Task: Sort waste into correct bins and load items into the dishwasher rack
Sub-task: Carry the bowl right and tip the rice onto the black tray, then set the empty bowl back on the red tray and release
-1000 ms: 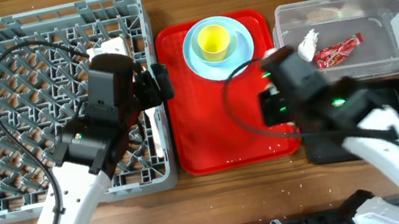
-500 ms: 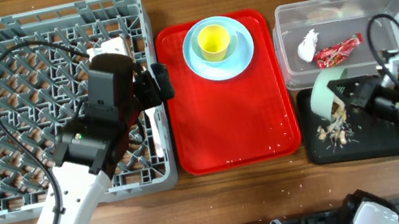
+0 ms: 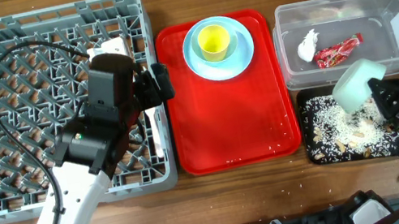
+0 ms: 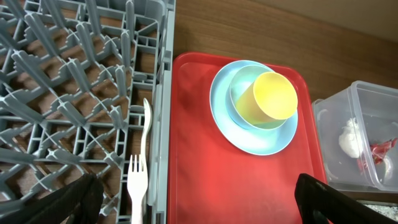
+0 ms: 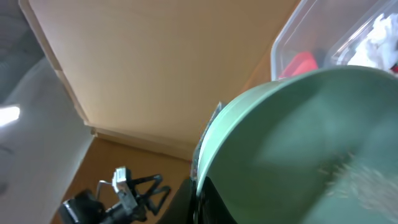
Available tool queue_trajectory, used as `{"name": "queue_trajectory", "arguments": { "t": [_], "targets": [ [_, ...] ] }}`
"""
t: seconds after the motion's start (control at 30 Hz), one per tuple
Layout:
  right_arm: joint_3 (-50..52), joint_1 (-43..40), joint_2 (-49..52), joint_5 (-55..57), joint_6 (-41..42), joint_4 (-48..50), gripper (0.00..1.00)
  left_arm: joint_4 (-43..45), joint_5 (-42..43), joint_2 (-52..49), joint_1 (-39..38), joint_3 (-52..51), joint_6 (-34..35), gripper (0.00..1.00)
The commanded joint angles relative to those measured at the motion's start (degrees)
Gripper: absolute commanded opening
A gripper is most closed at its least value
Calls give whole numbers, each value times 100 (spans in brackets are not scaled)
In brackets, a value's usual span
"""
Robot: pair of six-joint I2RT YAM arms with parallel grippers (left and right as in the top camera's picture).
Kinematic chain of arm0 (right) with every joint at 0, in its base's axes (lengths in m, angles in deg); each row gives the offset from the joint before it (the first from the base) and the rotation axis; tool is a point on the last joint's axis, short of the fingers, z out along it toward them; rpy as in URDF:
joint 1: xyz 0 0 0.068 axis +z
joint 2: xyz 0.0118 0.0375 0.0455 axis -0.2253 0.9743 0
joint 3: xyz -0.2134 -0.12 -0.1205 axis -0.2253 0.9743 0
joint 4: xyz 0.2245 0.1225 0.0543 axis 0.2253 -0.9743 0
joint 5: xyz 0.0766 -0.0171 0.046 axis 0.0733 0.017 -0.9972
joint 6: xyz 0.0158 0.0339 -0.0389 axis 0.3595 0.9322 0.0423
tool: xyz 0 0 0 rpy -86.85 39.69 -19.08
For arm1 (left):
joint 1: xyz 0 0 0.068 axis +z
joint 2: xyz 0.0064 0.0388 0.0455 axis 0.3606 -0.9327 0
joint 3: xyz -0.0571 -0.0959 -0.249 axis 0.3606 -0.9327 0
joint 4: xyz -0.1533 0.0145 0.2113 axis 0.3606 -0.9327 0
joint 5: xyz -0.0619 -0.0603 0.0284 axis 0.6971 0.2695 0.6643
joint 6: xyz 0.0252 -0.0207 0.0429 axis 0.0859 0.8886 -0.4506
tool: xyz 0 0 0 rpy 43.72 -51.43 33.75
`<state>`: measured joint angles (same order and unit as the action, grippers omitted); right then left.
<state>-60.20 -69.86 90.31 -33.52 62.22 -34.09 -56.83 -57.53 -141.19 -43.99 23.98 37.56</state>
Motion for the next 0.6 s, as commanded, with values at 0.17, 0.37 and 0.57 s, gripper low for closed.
{"name": "queue_trajectory", "arguments": {
  "t": [0.17, 0.37, 0.57],
  "targets": [
    [31, -24, 37, -356, 1150, 496, 4, 17, 7, 39, 37, 68, -28, 100],
    [31, -24, 28, -367, 2736, 796, 4, 17, 7, 39, 37, 68, -28, 100],
    [31, -13, -55, -184, 2942, 717, 4, 17, 7, 39, 37, 68, -28, 100]
  ]
}}
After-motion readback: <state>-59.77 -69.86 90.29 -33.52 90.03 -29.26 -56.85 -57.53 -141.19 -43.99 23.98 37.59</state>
